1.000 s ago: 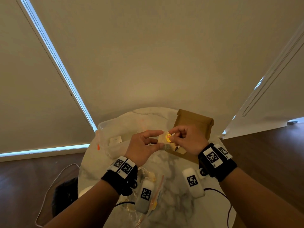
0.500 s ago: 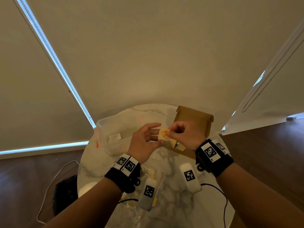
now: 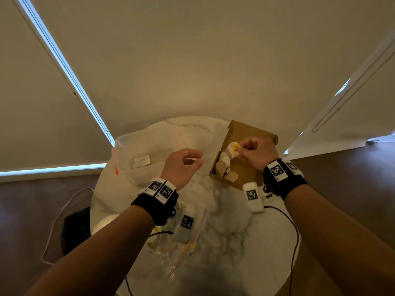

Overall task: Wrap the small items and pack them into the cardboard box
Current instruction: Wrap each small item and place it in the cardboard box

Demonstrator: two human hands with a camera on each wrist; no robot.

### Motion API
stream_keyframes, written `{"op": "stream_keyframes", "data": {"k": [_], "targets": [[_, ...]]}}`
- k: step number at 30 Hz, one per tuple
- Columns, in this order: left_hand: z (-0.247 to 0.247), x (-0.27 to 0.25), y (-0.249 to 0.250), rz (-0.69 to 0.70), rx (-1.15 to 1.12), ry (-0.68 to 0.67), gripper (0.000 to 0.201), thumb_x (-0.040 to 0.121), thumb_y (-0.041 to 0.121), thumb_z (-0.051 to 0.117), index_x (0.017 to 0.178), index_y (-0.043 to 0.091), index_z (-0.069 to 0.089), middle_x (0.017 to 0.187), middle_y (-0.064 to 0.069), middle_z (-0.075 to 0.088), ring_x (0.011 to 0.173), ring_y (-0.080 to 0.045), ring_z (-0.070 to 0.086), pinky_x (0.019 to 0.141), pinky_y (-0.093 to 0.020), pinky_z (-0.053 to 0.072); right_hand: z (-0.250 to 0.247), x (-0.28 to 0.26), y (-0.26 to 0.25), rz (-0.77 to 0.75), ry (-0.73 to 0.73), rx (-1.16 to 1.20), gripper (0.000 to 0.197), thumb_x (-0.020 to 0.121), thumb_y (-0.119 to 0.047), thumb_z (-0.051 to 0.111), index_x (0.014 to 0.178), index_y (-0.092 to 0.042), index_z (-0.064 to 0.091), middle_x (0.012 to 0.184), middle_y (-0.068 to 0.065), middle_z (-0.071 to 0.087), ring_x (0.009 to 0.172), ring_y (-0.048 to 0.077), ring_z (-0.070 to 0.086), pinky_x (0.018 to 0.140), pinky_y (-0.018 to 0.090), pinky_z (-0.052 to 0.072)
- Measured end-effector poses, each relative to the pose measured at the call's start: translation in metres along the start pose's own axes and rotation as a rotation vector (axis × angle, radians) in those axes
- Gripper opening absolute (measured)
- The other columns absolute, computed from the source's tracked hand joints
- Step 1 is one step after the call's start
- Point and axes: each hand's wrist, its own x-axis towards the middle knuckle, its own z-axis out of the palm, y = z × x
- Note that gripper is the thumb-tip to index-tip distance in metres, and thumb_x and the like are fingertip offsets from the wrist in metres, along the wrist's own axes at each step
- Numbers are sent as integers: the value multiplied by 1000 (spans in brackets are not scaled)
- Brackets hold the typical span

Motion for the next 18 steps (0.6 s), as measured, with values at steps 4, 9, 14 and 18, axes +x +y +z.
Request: {"op": "stream_keyframes", "data": {"k": [4, 9, 14, 18], "targets": [[-10, -10, -38, -106, 115, -44, 11, 86, 16, 70, 86, 27, 73, 79, 6, 72, 72, -10, 69, 73, -27, 56, 6, 29, 55, 138, -7, -293, 16, 83, -27, 72, 95, -17, 71, 95, 2, 71, 88, 18, 65, 80, 27, 52], [-18, -30, -63, -174, 155, -76, 14, 87, 12, 69, 83, 25, 71, 81, 0, 73, 74, -16, 71, 67, -23, 55, 37, 42, 87, 251, -218, -511, 22, 83, -42, 67, 96, -24, 70, 109, 0, 62, 107, 25, 57, 96, 36, 47], [-22, -43, -87, -239, 128, -44, 19, 85, 13, 71, 80, 31, 73, 81, 5, 74, 76, -13, 70, 73, -28, 57, 71, 58, 96, 292, -253, -381, 15, 79, -41, 71, 86, -29, 64, 109, 0, 67, 95, 17, 58, 85, 25, 47], [-26, -54, -98, -283, 150, -44, 17, 82, 14, 74, 83, 30, 75, 81, 8, 74, 76, -8, 70, 74, -27, 57, 83, 64, 98, 334, -295, -412, 26, 81, -32, 70, 105, -27, 64, 122, -1, 63, 107, 19, 60, 95, 30, 49]]}}
